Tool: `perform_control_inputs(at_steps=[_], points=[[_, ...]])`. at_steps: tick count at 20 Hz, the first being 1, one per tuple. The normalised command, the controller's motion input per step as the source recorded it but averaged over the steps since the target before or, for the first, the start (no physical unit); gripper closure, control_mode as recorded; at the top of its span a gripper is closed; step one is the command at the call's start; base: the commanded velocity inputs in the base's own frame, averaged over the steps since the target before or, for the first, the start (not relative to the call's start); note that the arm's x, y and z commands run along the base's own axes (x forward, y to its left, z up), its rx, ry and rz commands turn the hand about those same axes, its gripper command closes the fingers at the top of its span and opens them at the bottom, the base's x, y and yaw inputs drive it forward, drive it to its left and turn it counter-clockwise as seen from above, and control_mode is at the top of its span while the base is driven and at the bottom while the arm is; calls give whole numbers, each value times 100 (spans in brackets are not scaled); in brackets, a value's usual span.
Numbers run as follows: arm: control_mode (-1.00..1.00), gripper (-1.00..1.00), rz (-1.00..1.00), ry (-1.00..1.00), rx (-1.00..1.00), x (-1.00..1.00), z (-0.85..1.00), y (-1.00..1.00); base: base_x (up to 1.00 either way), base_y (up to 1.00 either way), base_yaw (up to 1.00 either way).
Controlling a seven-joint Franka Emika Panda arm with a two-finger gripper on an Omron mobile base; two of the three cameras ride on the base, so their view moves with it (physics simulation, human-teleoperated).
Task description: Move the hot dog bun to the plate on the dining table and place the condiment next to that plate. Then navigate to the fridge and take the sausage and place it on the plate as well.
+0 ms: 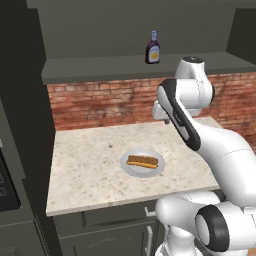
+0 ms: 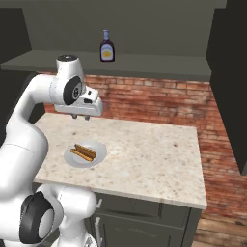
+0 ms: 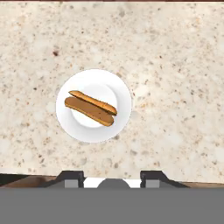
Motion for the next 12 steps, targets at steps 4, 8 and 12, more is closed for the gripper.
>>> perform_control_inputs(at_steps=[4,8,12], points=[[-100,-100,0,10,0,-7,-24,4,0,0,0],[-100,-100,0,21,0,-20,-46,24,0,0,0],[-100,-100,22,12,0,-4,-54,31,0,0,0]])
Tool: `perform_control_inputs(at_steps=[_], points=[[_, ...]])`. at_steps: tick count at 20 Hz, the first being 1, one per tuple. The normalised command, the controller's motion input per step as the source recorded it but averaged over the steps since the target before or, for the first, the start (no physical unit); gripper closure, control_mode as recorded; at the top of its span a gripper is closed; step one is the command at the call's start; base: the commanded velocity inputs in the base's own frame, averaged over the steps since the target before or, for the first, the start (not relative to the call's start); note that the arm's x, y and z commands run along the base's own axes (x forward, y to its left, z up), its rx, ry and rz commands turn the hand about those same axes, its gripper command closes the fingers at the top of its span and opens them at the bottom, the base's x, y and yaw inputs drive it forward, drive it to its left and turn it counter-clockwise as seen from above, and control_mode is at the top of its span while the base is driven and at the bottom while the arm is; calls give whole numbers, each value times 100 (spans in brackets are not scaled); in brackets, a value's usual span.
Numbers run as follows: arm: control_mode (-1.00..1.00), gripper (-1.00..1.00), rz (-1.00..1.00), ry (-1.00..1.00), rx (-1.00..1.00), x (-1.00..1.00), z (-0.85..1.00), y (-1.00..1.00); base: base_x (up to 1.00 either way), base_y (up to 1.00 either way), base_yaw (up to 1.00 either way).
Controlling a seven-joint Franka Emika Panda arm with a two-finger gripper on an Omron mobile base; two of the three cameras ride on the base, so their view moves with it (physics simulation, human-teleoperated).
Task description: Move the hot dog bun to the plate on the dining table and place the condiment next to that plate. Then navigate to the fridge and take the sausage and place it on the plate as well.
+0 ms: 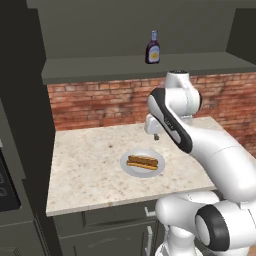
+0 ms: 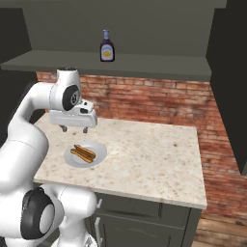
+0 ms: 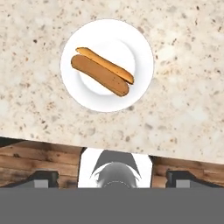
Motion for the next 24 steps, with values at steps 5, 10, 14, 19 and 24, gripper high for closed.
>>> perform_control_inputs(at_steps=[5,10,14,19,24], points=[[-100,-100,28,1,0,2,-45,16,0,0,0],[-100,-100,17,-18,-1,0,-40,12,0,0,0],[-100,-100,16,-19,-2,11,-30,8,0,0,0],[-100,-100,15,-6,-6,33,-20,1,0,0,0],[-100,-100,14,1,-4,28,-33,5,0,0,0]])
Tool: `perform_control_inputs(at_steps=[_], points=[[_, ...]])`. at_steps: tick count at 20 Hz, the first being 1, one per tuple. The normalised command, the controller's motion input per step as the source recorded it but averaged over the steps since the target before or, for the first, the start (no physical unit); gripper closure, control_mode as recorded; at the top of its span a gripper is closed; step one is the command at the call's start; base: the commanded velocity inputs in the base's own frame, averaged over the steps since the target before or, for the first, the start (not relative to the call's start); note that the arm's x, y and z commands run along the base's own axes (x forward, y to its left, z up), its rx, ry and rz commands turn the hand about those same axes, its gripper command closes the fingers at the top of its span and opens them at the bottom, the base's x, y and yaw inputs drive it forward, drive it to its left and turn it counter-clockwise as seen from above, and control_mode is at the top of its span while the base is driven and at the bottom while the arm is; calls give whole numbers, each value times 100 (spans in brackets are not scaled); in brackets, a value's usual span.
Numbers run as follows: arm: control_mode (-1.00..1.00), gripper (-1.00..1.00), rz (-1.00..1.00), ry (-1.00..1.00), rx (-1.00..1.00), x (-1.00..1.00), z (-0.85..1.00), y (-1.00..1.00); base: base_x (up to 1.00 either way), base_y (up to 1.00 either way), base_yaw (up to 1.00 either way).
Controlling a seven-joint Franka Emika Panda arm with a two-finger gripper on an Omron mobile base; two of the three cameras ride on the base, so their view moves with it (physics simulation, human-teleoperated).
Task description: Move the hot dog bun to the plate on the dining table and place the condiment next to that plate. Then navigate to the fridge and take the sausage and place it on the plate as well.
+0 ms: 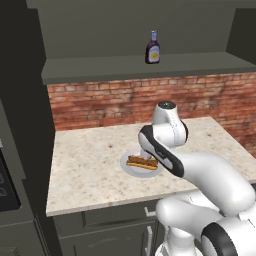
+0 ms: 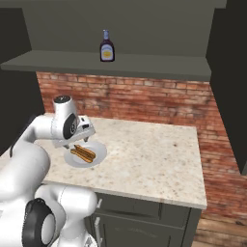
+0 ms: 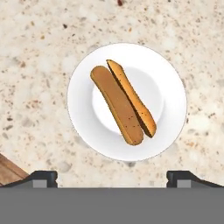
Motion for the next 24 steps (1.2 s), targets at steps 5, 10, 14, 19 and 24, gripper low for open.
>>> perform_control_inputs(at_steps=[5,10,14,19,24], points=[[-100,-100,9,1,-4,17,-51,20,0,0,0],[-100,-100,5,0,-3,18,-42,13,0,0,0],[-100,-100,3,0,0,42,-18,0,0,0,0],[-100,-100,4,0,0,37,-27,1,0,0,0],[-100,-100,4,0,0,36,-30,0,0,0,0]])
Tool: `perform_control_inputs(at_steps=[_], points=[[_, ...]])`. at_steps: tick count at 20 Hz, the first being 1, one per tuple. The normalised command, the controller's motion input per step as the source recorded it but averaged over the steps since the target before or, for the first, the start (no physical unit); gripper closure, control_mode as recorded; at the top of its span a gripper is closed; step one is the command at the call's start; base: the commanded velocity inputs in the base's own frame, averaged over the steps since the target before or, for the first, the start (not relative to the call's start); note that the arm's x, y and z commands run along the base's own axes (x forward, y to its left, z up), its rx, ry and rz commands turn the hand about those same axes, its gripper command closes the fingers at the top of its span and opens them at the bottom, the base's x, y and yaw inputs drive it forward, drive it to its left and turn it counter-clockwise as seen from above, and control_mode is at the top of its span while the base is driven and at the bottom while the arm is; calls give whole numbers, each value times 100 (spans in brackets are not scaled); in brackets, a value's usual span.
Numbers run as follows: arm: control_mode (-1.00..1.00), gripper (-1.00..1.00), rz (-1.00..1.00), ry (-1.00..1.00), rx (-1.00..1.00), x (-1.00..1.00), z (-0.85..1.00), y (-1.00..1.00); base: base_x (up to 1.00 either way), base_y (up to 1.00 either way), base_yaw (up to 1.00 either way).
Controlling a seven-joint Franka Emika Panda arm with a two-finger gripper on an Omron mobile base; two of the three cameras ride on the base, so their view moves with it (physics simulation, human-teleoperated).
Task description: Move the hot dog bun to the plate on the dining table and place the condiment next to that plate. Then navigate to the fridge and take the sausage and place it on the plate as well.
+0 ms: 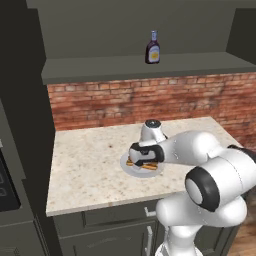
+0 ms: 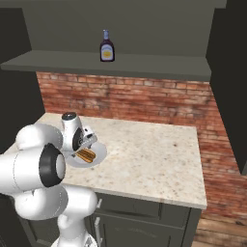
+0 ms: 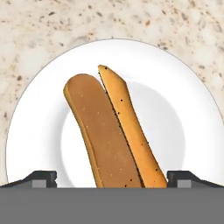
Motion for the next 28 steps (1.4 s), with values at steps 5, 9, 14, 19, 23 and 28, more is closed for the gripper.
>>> perform_control_inputs(at_steps=[5,9,14,19,23,28], points=[[-100,-100,2,1,0,13,-37,2,0,0,0],[-100,-100,2,0,0,1,-45,2,0,0,0],[-100,-100,1,0,0,13,-36,2,0,0,0],[-100,100,1,0,0,10,-22,5,0,0,0],[-100,100,0,-14,0,-26,47,0,0,0,0],[-100,100,-3,-11,1,-37,89,-3,0,0,0]])
